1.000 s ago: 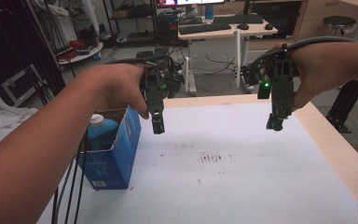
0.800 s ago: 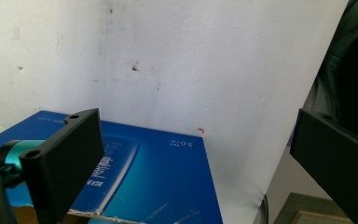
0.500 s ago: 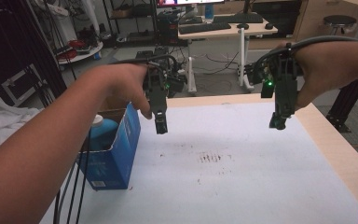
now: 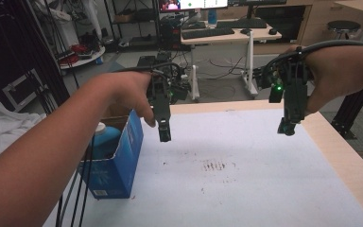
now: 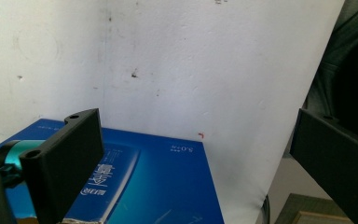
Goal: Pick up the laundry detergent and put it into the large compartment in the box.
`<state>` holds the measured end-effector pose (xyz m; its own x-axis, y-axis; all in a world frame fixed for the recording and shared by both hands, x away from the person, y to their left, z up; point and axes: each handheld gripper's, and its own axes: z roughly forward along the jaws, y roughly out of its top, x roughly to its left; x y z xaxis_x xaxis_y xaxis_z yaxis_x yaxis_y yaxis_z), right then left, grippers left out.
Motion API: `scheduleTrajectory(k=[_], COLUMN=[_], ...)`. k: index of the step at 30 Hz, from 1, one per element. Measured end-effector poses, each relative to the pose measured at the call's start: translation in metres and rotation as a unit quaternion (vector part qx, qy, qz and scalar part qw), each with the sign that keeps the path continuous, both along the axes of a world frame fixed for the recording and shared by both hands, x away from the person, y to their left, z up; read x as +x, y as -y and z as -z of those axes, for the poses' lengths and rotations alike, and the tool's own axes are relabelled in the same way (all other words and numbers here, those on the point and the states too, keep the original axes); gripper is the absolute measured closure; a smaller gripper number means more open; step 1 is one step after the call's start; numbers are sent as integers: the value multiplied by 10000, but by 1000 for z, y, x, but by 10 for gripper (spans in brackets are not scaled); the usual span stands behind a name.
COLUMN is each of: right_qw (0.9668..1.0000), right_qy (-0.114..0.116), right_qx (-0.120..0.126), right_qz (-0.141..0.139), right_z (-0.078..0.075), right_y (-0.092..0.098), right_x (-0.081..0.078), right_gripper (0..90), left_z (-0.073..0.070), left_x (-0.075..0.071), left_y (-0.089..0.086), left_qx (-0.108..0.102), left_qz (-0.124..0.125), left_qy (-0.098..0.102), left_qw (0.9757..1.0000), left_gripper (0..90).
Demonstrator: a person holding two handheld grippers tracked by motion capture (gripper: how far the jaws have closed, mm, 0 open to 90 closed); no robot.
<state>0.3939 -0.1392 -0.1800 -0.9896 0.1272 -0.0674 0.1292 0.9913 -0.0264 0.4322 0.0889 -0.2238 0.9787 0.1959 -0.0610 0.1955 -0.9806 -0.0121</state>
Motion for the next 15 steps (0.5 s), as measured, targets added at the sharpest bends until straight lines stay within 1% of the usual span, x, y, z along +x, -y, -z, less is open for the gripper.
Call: scheduleTrajectory(k=[2, 3, 4, 7, 8, 9, 12, 15], right_qw=[10000, 10000, 10000, 10000, 10000, 10000, 10000, 10000], right_qy=[43, 64, 59, 77, 85, 80, 86, 87], right_qx=[26, 38, 34, 14, 6, 39, 40, 15], right_qz=[-12, 30, -11, -20, -14, -24, -13, -32], right_z=[-3, -4, -5, -6, -7, -8, -8, -8], right_y=[1, 1, 0, 0, 0, 0, 0, 0], right_x=[0, -1, -1, -3, -3, -3, -5, -5], right_gripper=[26, 26, 26, 26, 26, 26, 26, 26], left_z=[-1, -1, -1, -2, -2, -2, -2, -3], left_x=[-1, -2, -3, -4, -5, -5, -8, -9], left_y=[1, 2, 2, 2, 2, 2, 2, 2], left_qx=[-20, -10, -15, -21, -30, -10, 21, -5], left_qz=[-1, -5, -6, -12, 6, -4, 21, 7], left_qy=[-2, -2, 21, 5, 31, 13, 33, 32], left_qw=[10000, 10000, 10000, 10000, 10000, 10000, 10000, 10000], left_gripper=[27, 27, 27, 27, 27, 27, 27, 27])
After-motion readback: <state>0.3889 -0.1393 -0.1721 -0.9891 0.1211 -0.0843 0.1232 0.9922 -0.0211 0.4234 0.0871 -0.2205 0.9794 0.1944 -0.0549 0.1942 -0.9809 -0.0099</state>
